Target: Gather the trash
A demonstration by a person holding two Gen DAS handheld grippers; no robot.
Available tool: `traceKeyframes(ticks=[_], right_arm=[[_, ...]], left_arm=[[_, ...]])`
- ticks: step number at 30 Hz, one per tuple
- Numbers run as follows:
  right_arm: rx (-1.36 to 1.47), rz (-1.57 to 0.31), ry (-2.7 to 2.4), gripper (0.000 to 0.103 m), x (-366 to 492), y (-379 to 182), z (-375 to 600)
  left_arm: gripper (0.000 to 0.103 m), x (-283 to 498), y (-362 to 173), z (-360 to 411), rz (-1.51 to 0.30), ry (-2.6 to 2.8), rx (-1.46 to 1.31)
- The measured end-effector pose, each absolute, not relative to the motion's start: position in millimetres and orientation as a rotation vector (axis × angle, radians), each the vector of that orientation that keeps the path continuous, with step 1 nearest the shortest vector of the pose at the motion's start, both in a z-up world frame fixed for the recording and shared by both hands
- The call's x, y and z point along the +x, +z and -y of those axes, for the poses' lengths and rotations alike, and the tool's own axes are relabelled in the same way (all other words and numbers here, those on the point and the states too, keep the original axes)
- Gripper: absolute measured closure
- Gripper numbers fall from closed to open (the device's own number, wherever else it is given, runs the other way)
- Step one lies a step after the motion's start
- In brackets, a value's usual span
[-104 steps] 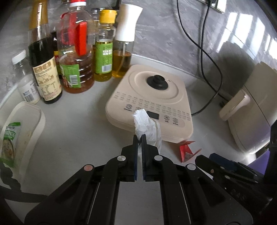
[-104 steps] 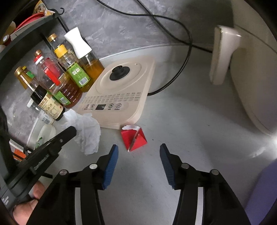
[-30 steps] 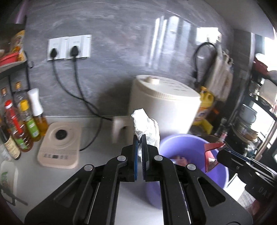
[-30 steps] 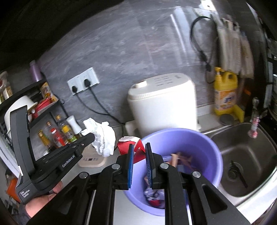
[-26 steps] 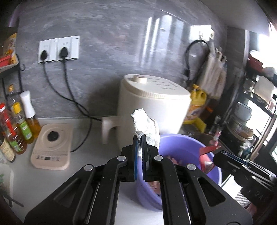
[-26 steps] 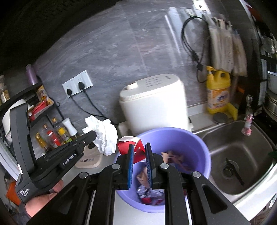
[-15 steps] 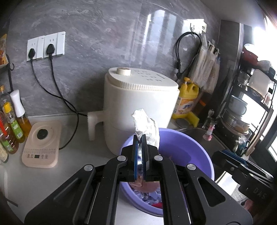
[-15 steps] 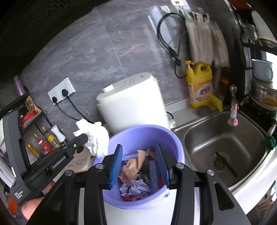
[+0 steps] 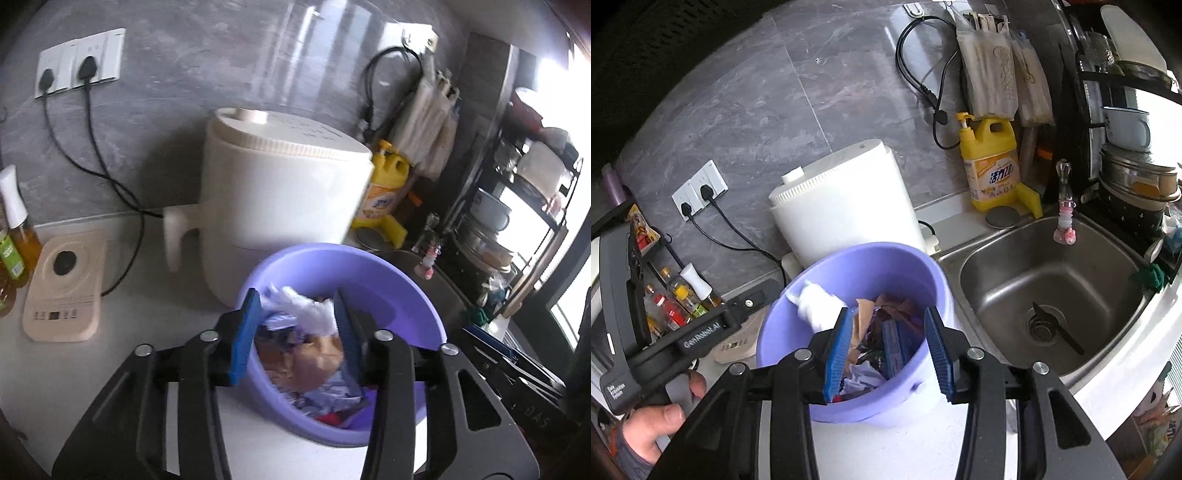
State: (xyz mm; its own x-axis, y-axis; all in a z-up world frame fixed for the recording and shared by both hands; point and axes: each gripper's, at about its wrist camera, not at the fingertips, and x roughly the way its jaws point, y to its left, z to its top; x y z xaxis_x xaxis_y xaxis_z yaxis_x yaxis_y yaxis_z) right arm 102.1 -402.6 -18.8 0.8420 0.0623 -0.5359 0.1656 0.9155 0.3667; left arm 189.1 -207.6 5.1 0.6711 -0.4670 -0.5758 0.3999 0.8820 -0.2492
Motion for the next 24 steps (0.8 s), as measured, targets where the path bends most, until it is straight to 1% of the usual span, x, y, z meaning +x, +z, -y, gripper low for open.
traceKeyframes(ticks=[1, 4, 6, 9, 11, 13, 15, 18, 20, 22, 24], right_arm=[[0.414, -0.573, -0.056, 0.061, 103, -18, 400], [0.398, -0.574, -0.055, 0.060, 108, -12, 386], [0.389, -0.572, -0.055, 0.059, 110, -7, 376], [0.383, -0.567, -0.062, 0.054, 112, 1, 360], [0.383, -0.556, -0.079, 0.053, 112, 9, 348], [0.382, -0.550, -0.093, 0.049, 110, 14, 340], [0.392, -0.549, -0.115, 0.049, 107, 19, 327], [0.401, -0.543, -0.129, 0.048, 98, 22, 313], [0.399, -0.536, -0.138, 0.046, 92, 25, 302], [0.406, -0.528, -0.125, 0.042, 84, 29, 293], [0.384, -0.519, -0.101, 0.034, 79, 33, 284]], left_arm=[[0.056, 189, 7, 201, -0.672, -0.483, -0.109], [0.050, 187, 14, 181, -0.655, -0.470, -0.114], [0.049, 187, 19, 169, -0.650, -0.465, -0.114], [0.046, 187, 25, 149, -0.641, -0.474, -0.098], [0.045, 187, 30, 134, -0.639, -0.482, -0.078], [0.044, 187, 33, 123, -0.636, -0.495, -0.070], [0.043, 185, 37, 112, -0.629, -0.505, -0.047], [0.038, 177, 41, 96, -0.608, -0.511, -0.024], [0.037, 171, 43, 88, -0.607, -0.502, -0.024], [0.032, 162, 45, 78, -0.595, -0.481, -0.031], [0.028, 153, 47, 72, -0.578, -0.456, -0.036]])
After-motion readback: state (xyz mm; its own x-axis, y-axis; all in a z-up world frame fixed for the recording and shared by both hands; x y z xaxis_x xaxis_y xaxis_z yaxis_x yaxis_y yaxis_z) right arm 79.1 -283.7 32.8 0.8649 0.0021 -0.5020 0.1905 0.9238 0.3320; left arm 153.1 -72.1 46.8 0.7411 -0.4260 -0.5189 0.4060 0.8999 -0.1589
